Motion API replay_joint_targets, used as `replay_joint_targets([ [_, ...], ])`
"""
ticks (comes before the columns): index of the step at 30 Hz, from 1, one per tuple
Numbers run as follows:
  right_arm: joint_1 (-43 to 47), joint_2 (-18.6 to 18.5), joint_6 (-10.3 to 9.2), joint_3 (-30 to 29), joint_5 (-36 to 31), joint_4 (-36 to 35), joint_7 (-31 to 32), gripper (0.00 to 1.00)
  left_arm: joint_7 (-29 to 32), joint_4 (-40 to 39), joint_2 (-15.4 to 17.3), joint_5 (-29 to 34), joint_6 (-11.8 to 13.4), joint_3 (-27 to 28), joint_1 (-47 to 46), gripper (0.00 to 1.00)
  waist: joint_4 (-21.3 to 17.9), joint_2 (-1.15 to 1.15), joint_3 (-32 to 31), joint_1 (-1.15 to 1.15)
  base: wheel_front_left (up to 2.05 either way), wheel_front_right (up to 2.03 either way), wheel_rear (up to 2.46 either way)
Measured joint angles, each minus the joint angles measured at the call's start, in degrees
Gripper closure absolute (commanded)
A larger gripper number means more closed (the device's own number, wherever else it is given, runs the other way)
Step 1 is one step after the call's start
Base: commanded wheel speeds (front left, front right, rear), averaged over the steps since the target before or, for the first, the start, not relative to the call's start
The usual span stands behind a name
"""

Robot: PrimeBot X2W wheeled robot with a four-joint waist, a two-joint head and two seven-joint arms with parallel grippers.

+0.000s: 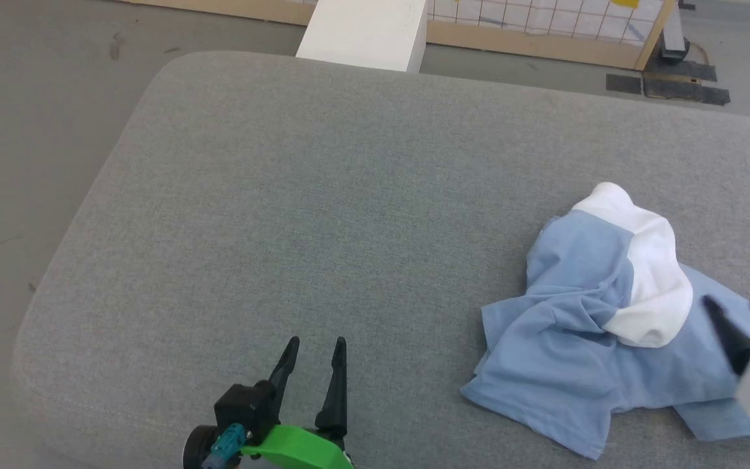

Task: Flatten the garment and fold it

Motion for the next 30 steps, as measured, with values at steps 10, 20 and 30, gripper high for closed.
replay_joint_targets([
  [10, -8.00, -6.35, 0.00, 12.41, -3.43, 8.04, 9.83, 0.00, 0.00, 0.14, -0.02, -0.53, 0.02, -1.89, -1.79, 0.00, 2.49, 0.00, 2.97, 0.00, 0.00, 0.00, 0.00],
  [20, -9.57, -12.94, 0.00, 21.79, -3.38, 14.96, 15.97, 1.00, 0.00, 0.30, -0.02, -2.60, 0.90, -3.44, -2.59, 0.00, 6.10, 0.00, 5.02, 0.00, 0.00, 0.00, 0.00],
  [30, -15.22, -11.13, 0.01, 19.62, -0.31, 11.55, 6.55, 1.00, 0.00, 1.32, -0.03, -2.75, 1.01, -2.45, -2.01, 0.00, 4.95, 0.00, 1.83, 0.00, 0.00, 0.00, 0.00],
])
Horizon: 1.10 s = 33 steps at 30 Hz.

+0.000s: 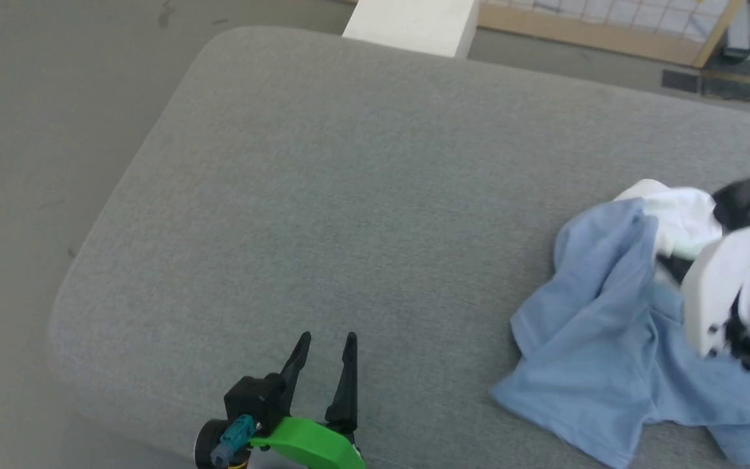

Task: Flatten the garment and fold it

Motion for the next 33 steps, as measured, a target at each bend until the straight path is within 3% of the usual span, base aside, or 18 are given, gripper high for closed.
replay_joint_targets([
  [4, -2.18, -1.00, 0.00, -4.57, 0.51, -2.21, -0.53, 1.00, 0.00, 0.04, 0.00, 0.03, -0.27, 0.49, 0.43, 0.00, -1.82, 0.00, -1.15, 0.00, 0.00, 0.00, 0.00],
  [8, -2.13, -5.24, 0.00, -11.09, -1.46, -1.79, -1.52, 1.00, 0.00, -0.13, -0.01, 0.03, -0.65, 0.59, 0.41, 0.00, -2.95, 0.00, -1.36, 0.00, 0.00, 0.00, 0.00],
  [14, 1.99, -10.23, 0.00, -19.16, -6.32, 3.00, -3.66, 1.00, 0.00, -0.24, -0.01, 0.10, -0.68, 0.43, 0.34, 0.00, -2.29, 0.00, -0.02, 0.00, 0.00, 0.00, 0.00],
  [17, 4.66, -11.90, 0.00, -21.48, -9.98, 6.21, -7.79, 1.00, 0.00, -0.25, -0.01, 0.20, -0.68, 0.60, 0.33, 0.00, -1.77, 0.00, 0.66, 0.00, 0.00, 0.00, 0.00],
  [18, 5.16, -11.98, 0.00, -22.25, -11.32, 7.75, -10.15, 0.97, 0.00, -0.24, -0.01, 0.20, -0.68, 0.74, 0.34, 0.00, -1.70, 0.00, 0.85, 0.00, 0.00, 0.00, 0.00],
  [19, 5.55, -11.37, 0.00, -22.81, -13.21, 10.57, -13.77, 0.00, 0.00, -0.16, -0.01, 0.20, -0.68, 0.96, 0.33, 0.00, -1.74, 0.00, 0.92, 0.00, 0.00, 0.00, 0.00],
  [27, 2.72, -3.45, 0.00, -22.25, -13.56, 15.07, -23.39, 0.00, 0.00, -0.93, 0.00, 0.81, -0.70, 1.87, 0.35, 0.00, -4.07, 0.00, 0.09, 0.00, 0.00, 0.00, 0.00],
  [33, 2.09, 2.64, 0.00, -21.98, -8.76, 6.33, -30.98, 0.00, 0.00, -4.86, 0.13, 1.99, -0.78, 3.52, 0.93, 0.00, -6.81, 0.00, -0.86, 0.00, 0.00, 0.00, 0.00],
])
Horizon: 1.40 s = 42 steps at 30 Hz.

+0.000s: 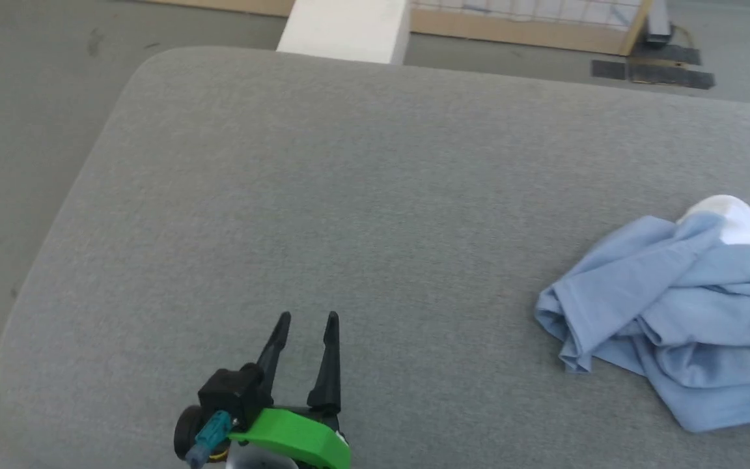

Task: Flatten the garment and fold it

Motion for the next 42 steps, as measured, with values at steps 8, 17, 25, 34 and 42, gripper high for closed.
replay_joint_targets([
  [8, 12.92, 13.27, -0.01, -1.26, -1.56, -14.84, -13.14, 0.00, 0.00, -6.38, 0.02, 2.89, -1.53, 2.93, 3.36, 0.00, -3.02, 0.00, -1.14, 0.00, 0.00, 0.00, 0.00],
  [17, 25.19, 16.79, -0.01, 3.97, -3.61, -15.78, -24.80, 0.00, 0.00, -8.66, -0.02, 5.80, -1.98, 5.31, 8.17, 0.00, -6.18, 0.00, -2.19, 0.00, 0.00, 0.00, 0.00],
  [25, 26.37, 16.86, -0.01, 5.39, -2.14, -12.79, -27.80, 0.00, 1.69, -7.20, -0.05, 6.99, -2.08, 3.36, 7.34, 0.00, -8.92, 0.00, -2.94, 0.00, 0.00, 0.00, 0.00],
  [34, 24.36, 16.86, -0.01, 3.27, -1.63, -11.45, -28.81, 0.00, 20.37, -7.77, -0.10, 10.67, -7.50, -7.47, -16.88, 0.00, -9.21, 0.00, 0.35, 0.00, 0.00, 0.00, 0.00],
  [42, 20.93, 16.86, -0.01, 2.98, -1.32, -9.95, -29.22, 0.00, 32.43, -1.23, -0.15, 2.83, -6.31, -23.60, -33.54, 0.00, -10.26, 0.00, 5.28, 0.00, 0.00, 0.00, 0.00],
])
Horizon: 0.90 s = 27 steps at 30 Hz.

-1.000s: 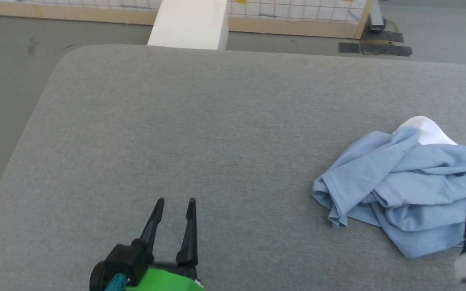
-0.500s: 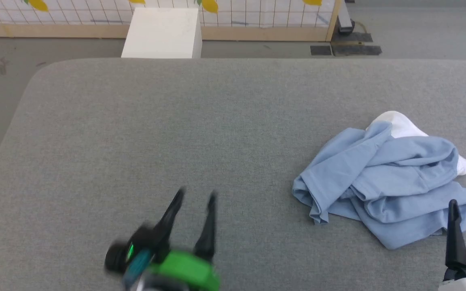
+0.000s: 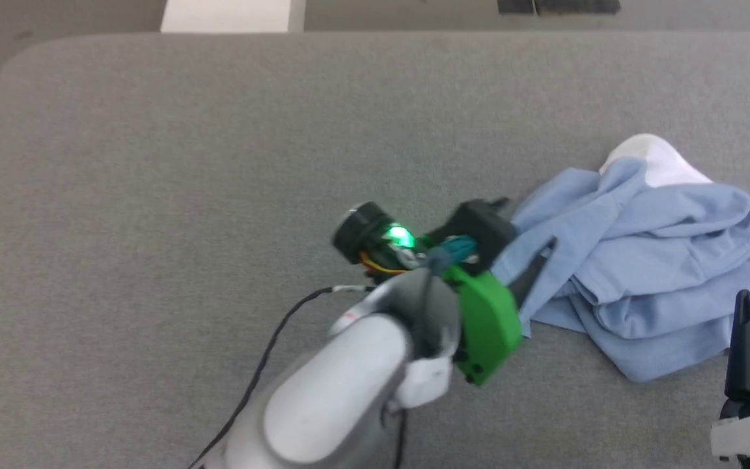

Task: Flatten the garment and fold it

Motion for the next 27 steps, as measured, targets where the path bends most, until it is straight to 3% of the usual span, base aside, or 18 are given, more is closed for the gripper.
replay_joint_targets([
  [6, -1.74, 0.00, 0.00, 0.46, 0.51, 1.36, -0.18, 0.00, 4.95, 7.22, -0.01, -4.20, 3.89, -9.32, -6.98, 0.00, -1.61, 0.00, 3.48, 0.00, 0.00, 0.00, 0.00],
  [20, -4.11, -0.01, 0.00, 1.09, 1.40, 4.15, -1.03, 0.00, 6.70, 19.84, -0.04, -6.84, 11.78, -22.50, -13.86, 0.00, -5.45, 0.00, 8.42, 0.00, 0.00, 0.00, 0.00],
  [21, -4.25, -0.01, 0.00, 1.18, 1.42, 4.28, -1.07, 0.00, 6.99, 20.79, -0.05, -6.80, 11.99, -23.25, -14.34, 0.56, -5.62, 0.00, 8.53, 0.00, 0.00, 0.00, 0.00],
  [22, -4.42, 0.00, 0.00, 1.25, 1.46, 4.43, -1.08, 0.00, 6.94, 21.51, -0.05, -6.69, 12.00, -23.76, -14.72, 1.00, -5.75, 0.00, 8.58, 0.00, 0.00, 0.00, 0.00],
  [27, -4.82, -0.01, 0.00, 1.26, 1.60, 5.04, -1.33, 0.00, 5.44, 22.68, -0.12, -8.51, 12.04, -24.38, -15.84, 1.00, -6.00, 0.00, 8.28, 0.00, 0.00, 0.00, 0.00],
])
